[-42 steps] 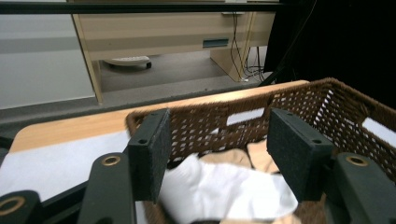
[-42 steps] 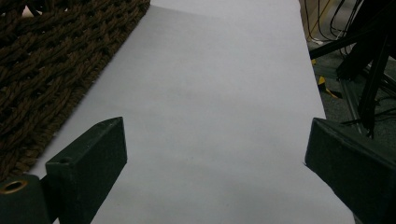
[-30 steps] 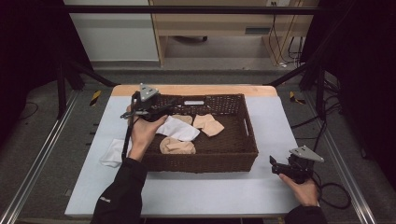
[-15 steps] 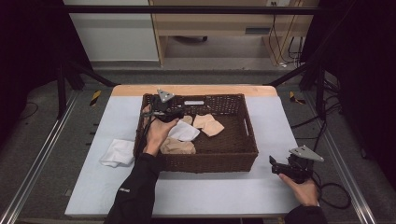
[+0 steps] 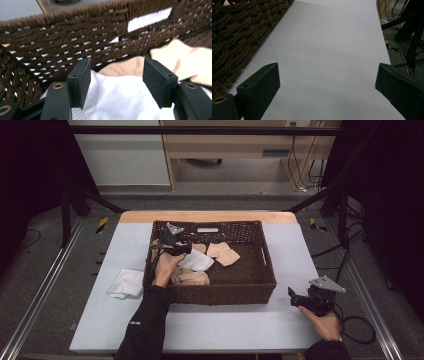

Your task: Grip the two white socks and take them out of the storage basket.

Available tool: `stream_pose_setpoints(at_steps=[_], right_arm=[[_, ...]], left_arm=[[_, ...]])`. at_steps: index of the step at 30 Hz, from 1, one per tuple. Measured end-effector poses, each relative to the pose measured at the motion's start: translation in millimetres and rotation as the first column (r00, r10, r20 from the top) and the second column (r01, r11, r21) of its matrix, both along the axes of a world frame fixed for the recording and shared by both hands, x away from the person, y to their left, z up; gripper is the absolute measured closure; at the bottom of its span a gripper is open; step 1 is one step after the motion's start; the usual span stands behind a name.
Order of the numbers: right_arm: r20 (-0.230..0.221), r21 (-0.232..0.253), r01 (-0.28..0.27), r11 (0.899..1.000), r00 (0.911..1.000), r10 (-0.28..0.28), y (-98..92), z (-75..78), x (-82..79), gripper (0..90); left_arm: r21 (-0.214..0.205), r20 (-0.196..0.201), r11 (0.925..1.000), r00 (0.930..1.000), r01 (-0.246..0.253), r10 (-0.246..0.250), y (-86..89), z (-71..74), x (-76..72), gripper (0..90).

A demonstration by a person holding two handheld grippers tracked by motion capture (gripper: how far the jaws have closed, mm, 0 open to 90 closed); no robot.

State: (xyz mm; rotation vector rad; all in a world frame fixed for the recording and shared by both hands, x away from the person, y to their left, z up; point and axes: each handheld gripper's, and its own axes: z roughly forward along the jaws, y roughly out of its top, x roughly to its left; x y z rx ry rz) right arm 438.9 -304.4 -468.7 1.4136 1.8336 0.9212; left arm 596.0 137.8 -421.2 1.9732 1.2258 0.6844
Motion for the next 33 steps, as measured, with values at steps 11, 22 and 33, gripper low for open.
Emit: stream_pose_setpoints(at_steps=[11,22,33], right_arm=[[-0.001,0.001,-0.001,1.000,1.0000,0.001,-0.2,0.2,-0.4,6.1],[-0.001,0.004,-0.003,1.000,1.0000,0.003,-0.2,0.2,-0.6,6.2],[0.004,0.003,-0.002,1.000,1.0000,0.002,-1.0,0.8,-1.4,6.3]], left_arm=[[0.077,-0.113,0.9964,0.9932,0.036,-0.027,-3.2,-16.4,3.4,36.9],[0.119,-0.233,0.9916,0.9722,0.052,-0.023,-4.0,-28.4,4.6,55.8],[0.098,-0.253,0.9931,0.9668,0.064,-0.037,-4.0,-20.4,-0.2,81.9]])
